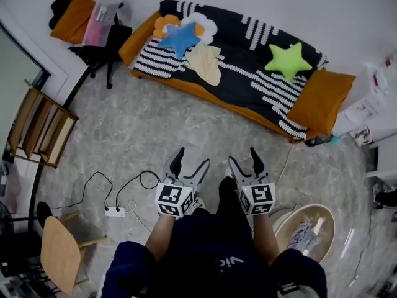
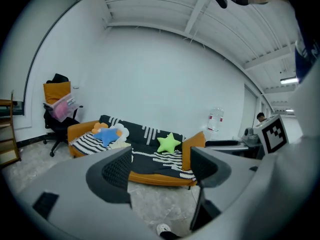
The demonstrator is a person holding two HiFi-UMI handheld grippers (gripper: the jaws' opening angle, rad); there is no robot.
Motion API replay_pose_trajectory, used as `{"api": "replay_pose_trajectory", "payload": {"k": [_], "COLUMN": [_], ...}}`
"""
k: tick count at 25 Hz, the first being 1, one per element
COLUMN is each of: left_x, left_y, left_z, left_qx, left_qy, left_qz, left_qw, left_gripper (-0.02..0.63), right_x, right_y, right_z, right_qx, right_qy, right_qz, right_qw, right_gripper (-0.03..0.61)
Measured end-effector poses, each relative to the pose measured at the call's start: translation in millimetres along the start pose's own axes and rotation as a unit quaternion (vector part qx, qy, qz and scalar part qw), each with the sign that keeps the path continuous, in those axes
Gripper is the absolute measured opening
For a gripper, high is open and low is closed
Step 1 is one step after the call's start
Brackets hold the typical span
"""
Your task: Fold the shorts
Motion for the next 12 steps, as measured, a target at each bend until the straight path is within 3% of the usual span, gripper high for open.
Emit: {"api": "replay_pose_trajectory", "payload": {"k": [12], "left_x": [27], "left_y": [-41], "left_z": [-121], "left_qx": [-0.026], "left_qy": [-0.064], "left_qz": [-0.003], "left_qw": [0.9976], "left_gripper": [0.356], "right_x": [-94], "right_y": [-41], "right_z": [-133], "right_qx": [0.023], "right_qy": [-0.073], "right_qz": [0.039], "right_qw": [0.996], "right_gripper": [0.318]}}
Point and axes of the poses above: the fingertips, and each gripper's own axes: z backward along the fingers, x to its left, y out of its underside, the point moved 10 cm from there along z, backward along the fingers, and after that the axes turned 15 degrees about y, right-handed, at the moved point
